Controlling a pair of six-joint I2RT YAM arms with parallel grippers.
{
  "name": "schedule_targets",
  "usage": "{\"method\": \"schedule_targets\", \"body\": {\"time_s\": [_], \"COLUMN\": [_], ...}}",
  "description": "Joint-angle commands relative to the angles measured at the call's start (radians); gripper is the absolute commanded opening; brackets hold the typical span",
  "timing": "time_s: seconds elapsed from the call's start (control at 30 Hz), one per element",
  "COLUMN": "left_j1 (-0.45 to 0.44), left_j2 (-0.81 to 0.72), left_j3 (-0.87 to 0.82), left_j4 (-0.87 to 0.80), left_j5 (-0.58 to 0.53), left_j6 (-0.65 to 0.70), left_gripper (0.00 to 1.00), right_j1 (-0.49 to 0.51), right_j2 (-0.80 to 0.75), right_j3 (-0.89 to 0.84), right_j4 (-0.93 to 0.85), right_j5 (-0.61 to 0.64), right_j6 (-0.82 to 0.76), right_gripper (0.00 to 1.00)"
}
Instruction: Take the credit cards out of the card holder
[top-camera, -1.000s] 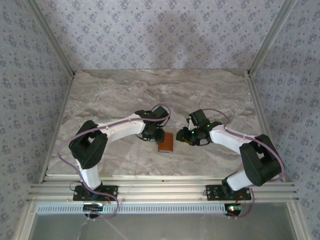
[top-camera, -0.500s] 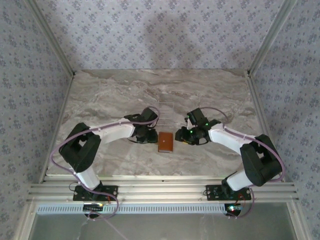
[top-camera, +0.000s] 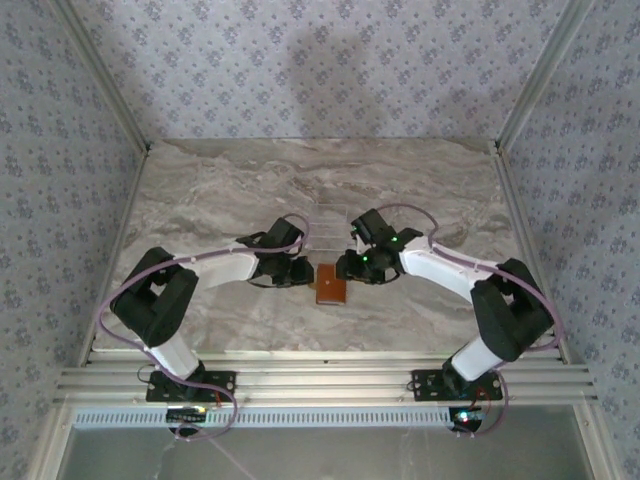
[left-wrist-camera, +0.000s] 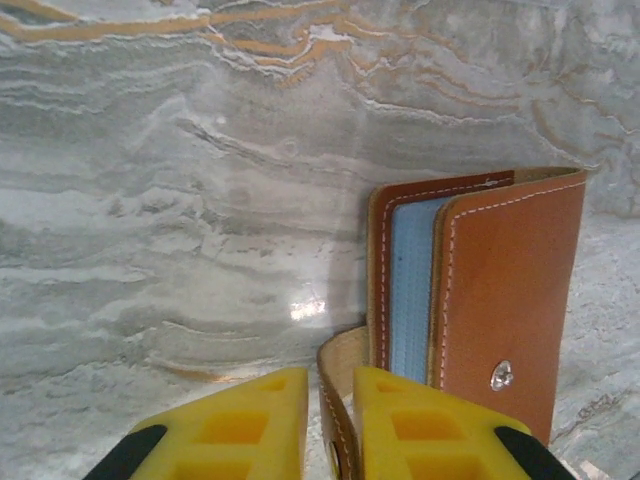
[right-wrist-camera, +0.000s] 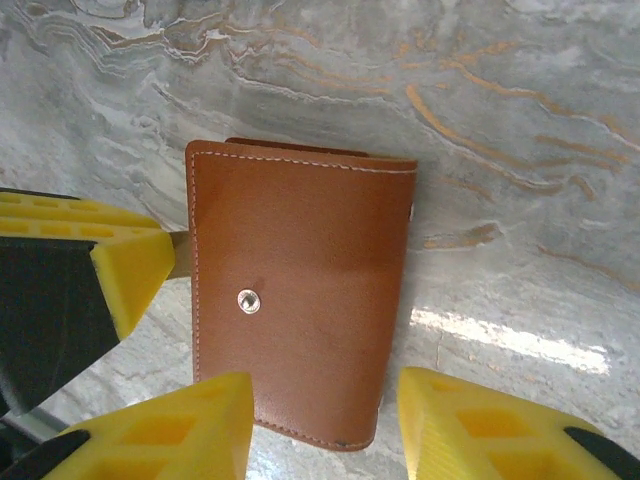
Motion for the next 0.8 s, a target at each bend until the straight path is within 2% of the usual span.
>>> {"method": "schedule_targets", "body": {"time_s": [0.0,0.23,0.43,0.77], "left_j1": [0.013,0.050,0.066,0.076], "left_j2": [-0.031,-0.040,-0.031,-0.007], "left_j3": [-0.032,-0.113,-0.149,-0.169], "left_j4": [0.069,0.165,0.217,0.239], "left_j5": [0.059,0.115,0.162,0.195], "left_j6": [0.008,-0.027,-0.023,-0.007], "left_gripper": [0.15,0.08,0.07,0.08], "right_j1": [0.032,0.089,0.119,0.141], "right_j2": [0.045,0.127,0.196,0.278], "right_j3": [0.067,0.162,0.261,0.324], "right_j4": [-0.109,-0.191,-0.251,-0.240], "right_j5": [0.080,0.166,0.228,0.202], "right_j6": [-0.026,-0.029,-0.075,-0.073], "right_gripper": [0.48,0.69,0.87,0.94]}}
